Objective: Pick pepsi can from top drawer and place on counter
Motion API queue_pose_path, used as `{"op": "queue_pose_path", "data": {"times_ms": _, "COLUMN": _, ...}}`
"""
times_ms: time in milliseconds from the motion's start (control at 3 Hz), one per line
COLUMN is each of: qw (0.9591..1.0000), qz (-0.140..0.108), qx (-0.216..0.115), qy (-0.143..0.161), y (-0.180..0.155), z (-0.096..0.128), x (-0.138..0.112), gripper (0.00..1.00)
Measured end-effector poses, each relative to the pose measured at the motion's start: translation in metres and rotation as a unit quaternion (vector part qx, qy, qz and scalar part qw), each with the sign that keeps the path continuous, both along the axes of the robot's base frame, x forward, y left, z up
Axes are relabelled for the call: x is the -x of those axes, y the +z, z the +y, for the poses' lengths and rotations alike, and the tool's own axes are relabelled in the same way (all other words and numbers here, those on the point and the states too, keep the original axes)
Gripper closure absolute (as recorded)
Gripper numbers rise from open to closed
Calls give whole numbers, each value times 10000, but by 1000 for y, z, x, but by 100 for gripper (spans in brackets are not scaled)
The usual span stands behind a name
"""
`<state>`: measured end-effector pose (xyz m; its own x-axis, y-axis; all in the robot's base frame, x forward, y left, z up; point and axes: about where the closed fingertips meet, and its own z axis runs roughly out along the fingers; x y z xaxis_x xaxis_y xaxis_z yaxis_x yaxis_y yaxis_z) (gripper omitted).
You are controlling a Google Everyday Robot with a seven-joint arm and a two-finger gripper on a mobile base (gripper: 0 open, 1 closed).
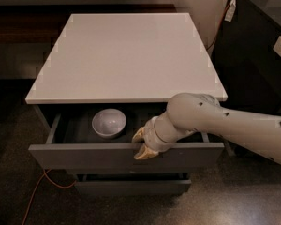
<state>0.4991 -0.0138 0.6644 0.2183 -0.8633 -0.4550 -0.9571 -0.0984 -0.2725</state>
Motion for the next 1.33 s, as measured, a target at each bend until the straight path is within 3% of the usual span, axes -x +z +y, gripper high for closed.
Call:
{"op": "queue_pose_path", "data": {"times_ms": 333, "qw": 10000, "qz": 16, "qx": -27, "qy": 19, "y": 2, "z": 2, "x": 4, "gripper": 100}}
{"op": "queue_pose_path", "data": {"times_ms": 667, "qw": 9989, "qz": 196, "qx": -346, "qy": 244, "y": 30, "z": 21, "x": 45, "gripper": 100}}
{"op": "queue_pose_path", "data": {"times_ms": 1333, "qw": 9987, "qz": 210, "qx": -374, "qy": 260, "y": 33, "z": 23, "x": 48, "gripper": 59}}
